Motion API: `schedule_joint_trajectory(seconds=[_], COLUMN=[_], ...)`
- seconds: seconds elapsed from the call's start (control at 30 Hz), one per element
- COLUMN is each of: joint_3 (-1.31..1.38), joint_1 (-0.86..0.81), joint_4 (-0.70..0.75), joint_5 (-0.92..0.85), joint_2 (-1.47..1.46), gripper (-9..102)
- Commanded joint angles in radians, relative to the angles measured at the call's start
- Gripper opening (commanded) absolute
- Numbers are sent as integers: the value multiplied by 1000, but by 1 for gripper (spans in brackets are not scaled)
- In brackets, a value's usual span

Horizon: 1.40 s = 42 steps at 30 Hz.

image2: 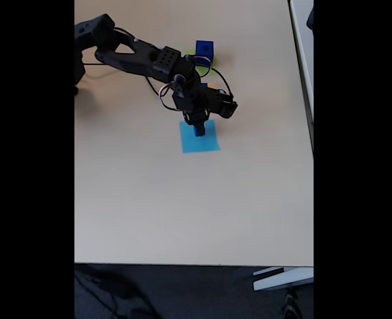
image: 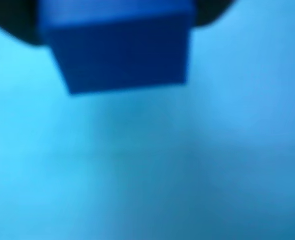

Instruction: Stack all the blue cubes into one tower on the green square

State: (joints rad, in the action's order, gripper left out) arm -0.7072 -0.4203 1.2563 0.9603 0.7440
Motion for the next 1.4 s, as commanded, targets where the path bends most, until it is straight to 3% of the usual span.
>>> schedule_joint_trajectory(seconds=[0.0,1.37], joint_3=[44,46], joint_1=[5,2], joint_4=[-15,-21], joint_5=[11,12], joint_2=[17,9], gripper=[7,11])
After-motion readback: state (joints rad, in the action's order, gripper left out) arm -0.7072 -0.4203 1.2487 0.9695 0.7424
